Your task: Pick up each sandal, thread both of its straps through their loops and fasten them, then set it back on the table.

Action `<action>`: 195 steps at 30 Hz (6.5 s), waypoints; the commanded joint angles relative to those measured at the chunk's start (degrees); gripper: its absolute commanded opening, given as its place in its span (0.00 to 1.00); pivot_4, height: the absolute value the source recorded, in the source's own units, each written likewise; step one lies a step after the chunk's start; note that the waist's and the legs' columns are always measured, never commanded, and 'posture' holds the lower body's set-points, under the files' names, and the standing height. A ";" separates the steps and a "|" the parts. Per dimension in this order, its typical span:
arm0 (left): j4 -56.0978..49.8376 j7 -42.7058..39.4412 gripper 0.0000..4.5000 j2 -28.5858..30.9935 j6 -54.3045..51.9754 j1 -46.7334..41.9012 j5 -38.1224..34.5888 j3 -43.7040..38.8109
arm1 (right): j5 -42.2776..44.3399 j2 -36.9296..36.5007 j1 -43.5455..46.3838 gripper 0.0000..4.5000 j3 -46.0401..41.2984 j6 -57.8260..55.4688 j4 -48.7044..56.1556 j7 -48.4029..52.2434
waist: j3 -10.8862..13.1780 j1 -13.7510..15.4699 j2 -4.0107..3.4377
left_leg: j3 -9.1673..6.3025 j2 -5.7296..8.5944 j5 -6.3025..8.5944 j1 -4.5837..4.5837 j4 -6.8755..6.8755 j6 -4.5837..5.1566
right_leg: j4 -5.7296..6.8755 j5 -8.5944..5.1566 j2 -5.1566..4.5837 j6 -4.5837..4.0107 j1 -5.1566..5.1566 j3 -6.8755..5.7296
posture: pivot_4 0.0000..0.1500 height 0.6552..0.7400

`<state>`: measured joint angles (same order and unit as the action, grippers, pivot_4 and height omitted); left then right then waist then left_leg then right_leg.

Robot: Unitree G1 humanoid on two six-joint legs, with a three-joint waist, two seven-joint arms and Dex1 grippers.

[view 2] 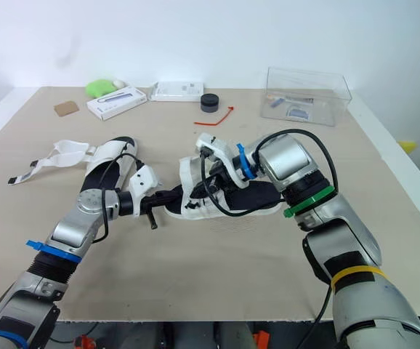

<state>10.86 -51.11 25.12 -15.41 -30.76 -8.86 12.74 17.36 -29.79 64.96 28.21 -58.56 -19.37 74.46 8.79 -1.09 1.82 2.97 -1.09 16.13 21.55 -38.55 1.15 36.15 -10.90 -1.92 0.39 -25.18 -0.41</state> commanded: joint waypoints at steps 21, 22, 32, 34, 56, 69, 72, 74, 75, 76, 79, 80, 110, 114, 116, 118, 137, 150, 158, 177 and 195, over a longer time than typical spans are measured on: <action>3.51 -0.17 0.00 0.44 -1.53 1.22 2.71 1.76 | 5.33 -1.04 -1.69 0.01 -3.24 -7.60 9.53 -0.50 | 0.00 -0.01 -0.01 | -0.04 0.00 0.00 0.01 0.00 0.00 | 0.03 0.00 -0.01 0.00 -0.01 -0.01 | 1.00 1.00; 3.66 -0.17 0.00 0.40 -1.48 1.13 2.72 1.77 | 5.34 -1.03 -1.67 0.01 -2.98 -7.50 9.52 -0.54 | 0.00 -0.01 -0.01 | -0.04 0.00 0.00 0.01 0.00 0.00 | 0.03 0.00 -0.01 0.00 -0.01 -0.01 | 1.00 1.00; 4.17 0.08 0.00 -0.09 -1.05 0.82 2.72 1.86 | 0.89 1.88 2.58 0.01 0.44 -2.04 -0.05 0.01 | 0.00 -0.06 -0.01 | -0.02 0.00 -0.03 -0.06 -0.06 -0.01 | 0.08 0.03 0.02 0.00 0.03 -0.01 | 1.00 1.00; 4.09 0.14 0.00 -0.06 -1.02 0.94 2.72 1.86 | 0.10 2.43 3.27 0.01 0.83 -1.37 -1.72 0.31 | 0.00 -0.06 -0.01 | -0.03 -0.01 -0.04 -0.06 -0.07 -0.01 | 0.10 0.04 0.03 -0.01 0.03 -0.02 | 1.00 1.00; 4.76 0.16 0.00 -0.49 -0.30 0.49 3.00 2.29 | 5.86 1.91 0.85 0.01 -1.44 -15.96 7.97 -3.05 | 0.00 -0.03 -0.01 | -0.05 0.00 -0.05 -0.05 -0.09 -0.03 | 0.14 0.05 -0.02 -0.02 0.03 -0.02 | 1.00 1.00; 4.78 -0.23 0.00 -0.83 -0.15 0.65 3.71 2.20 | 5.88 3.05 2.67 0.01 -5.11 -12.43 3.09 -7.70 | 0.00 0.04 -0.01 | -0.03 0.07 -0.05 -0.04 -0.17 -0.03 | 0.13 0.11 -0.07 0.08 0.06 -0.01 | 1.00 1.00; 4.86 -0.31 0.00 -0.72 -0.13 0.63 3.78 2.12 | 5.06 3.29 3.80 0.01 -5.32 -10.54 0.31 -7.72 | 0.00 0.03 -0.01 | -0.03 0.08 -0.05 -0.03 -0.17 -0.03 | 0.13 0.11 -0.06 0.08 0.06 -0.01 | 1.00 1.00; 4.97 -0.38 0.00 -0.70 -0.11 0.49 3.83 2.02 | 4.22 3.33 4.20 0.01 -4.81 -8.73 -1.52 -7.65 | 0.00 0.03 -0.01 | -0.03 0.08 -0.06 -0.03 -0.17 -0.03 | 0.13 0.11 -0.06 0.08 0.06 -0.02 | 1.00 1.00; 5.01 -0.39 0.00 -0.73 -0.13 0.42 3.85 1.97 | 3.72 3.36 4.25 0.01 -4.54 -7.72 -2.38 -7.59 | 0.00 0.03 -0.01 | -0.03 0.08 -0.06 -0.03 -0.17 -0.03 | 0.13 0.11 -0.06 0.09 0.06 -0.01 | 1.00 1.00; 5.04 -0.38 0.00 -0.76 -0.13 0.37 3.89 1.93 | 3.19 3.44 4.26 0.01 -4.30 -6.73 -3.25 -7.60 | 0.00 0.03 -0.01 | -0.03 0.08 -0.06 -0.03 -0.17 -0.03 | 0.13 0.11 -0.06 0.09 0.06 -0.01 | 1.00 1.00; 5.00 -0.36 0.00 -0.81 -0.15 0.45 3.94 1.89 | 2.45 3.68 4.21 0.01 -4.15 -5.42 -4.41 -7.31 | 0.00 0.03 -0.01 | -0.03 0.08 -0.06 -0.03 -0.17 -0.03 | 0.12 0.11 -0.06 0.09 0.06 -0.01 | 1.00 1.00; 4.91 -0.37 0.00 -0.80 -0.16 0.56 3.94 1.88 | 2.40 3.74 4.09 0.01 -4.19 -5.27 -4.28 -7.18 | 0.00 0.03 -0.01 | -0.03 0.08 -0.06 -0.03 -0.17 -0.02 | 0.12 0.11 -0.06 0.09 0.06 -0.01 | 1.00 1.00; 3.55 -0.12 0.00 -0.88 -0.64 2.07 3.82 1.82 | 8.59 5.30 -6.21 0.01 -11.34 -15.48 12.35 -19.87 | 0.00 0.01 -0.01 | -0.03 0.08 -0.06 -0.02 -0.16 -0.02 | 0.11 0.11 -0.07 0.10 0.06 -0.01 | 1.00 1.00; 3.00 0.12 0.00 -0.77 -0.85 2.57 3.73 1.76 | 9.06 5.12 -5.86 0.01 -11.09 -16.19 11.20 -19.81 | 0.00 0.00 -0.01 | -0.03 0.07 -0.06 -0.02 -0.16 -0.02 | 0.10 0.11 -0.07 0.11 0.06 -0.01 | 1.00 1.00; 2.82 0.22 0.00 -0.69 -0.86 2.79 3.68 1.76 | 9.84 5.20 -5.11 0.01 -11.73 -17.83 9.80 -19.63 | 0.00 -0.01 -0.01 | -0.03 0.07 -0.06 -0.02 -0.15 -0.02 | 0.10 0.11 -0.06 0.11 0.06 0.00 | 1.00 1.00; 2.68 0.37 0.00 -0.76 -0.99 2.86 3.63 1.81 | 11.01 5.27 -3.14 0.01 -12.90 -21.15 6.45 -19.33 | 0.00 -0.03 -0.01 | -0.03 0.07 -0.06 -0.02 -0.15 -0.02 | 0.10 0.11 -0.06 0.11 0.06 -0.01 | 1.00 1.00; -0.03 0.81 0.00 -1.26 -1.85 4.95 3.63 2.88 | 17.09 7.46 4.05 0.01 -19.83 -33.94 -9.40 -23.80 | 0.00 -0.03 -0.01 | -0.05 0.09 -0.01 0.06 -0.04 0.03 | 0.00 0.11 -0.15 0.10 0.03 0.00 | 1.00 1.00; 0.05 0.85 0.00 -1.25 -1.87 4.76 4.10 3.01 | 18.89 8.81 8.78 0.01 -26.03 -33.94 -20.67 -28.58 | 0.00 -0.05 -0.01 | -0.04 0.12 0.00 0.07 -0.01 0.04 | -0.02 0.10 -0.16 0.12 0.03 0.00 | 1.00 1.00; 0.23 0.80 0.00 -1.26 -1.72 4.76 4.39 3.27 | 20.03 8.35 7.38 0.01 -25.59 -33.94 -20.51 -30.60 | 0.00 -0.05 -0.01 | -0.05 0.12 0.00 0.07 -0.02 0.04 | -0.01 0.09 -0.16 0.13 0.03 0.03 | 1.00 1.00; 0.48 0.88 0.00 -1.52 -1.73 4.63 4.38 3.26 | 17.97 6.91 3.71 0.01 -24.26 -33.52 -16.51 -32.66 | 0.00 -0.04 -0.01 | -0.04 0.14 0.00 0.07 -0.02 0.04 | -0.02 0.08 -0.18 0.18 0.04 0.03 | 1.00 1.00; 0.57 1.04 0.00 -1.70 -1.69 4.70 4.22 3.04 | 14.83 4.39 -2.19 0.01 -15.84 -25.17 -3.81 -28.46 | -0.02 -0.04 -0.03 | -0.05 0.19 0.00 0.05 -0.02 0.04 | -0.02 0.06 -0.22 0.24 0.06 0.01 | 1.00 1.00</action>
<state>8.43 -49.14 23.48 -14.93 -28.63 -6.69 12.49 32.23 -24.74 63.04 12.37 -83.13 -25.24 45.79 8.77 -1.13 1.79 2.93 -0.90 16.13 21.60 -38.57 1.19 36.13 -10.84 -2.15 0.62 -25.12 -0.40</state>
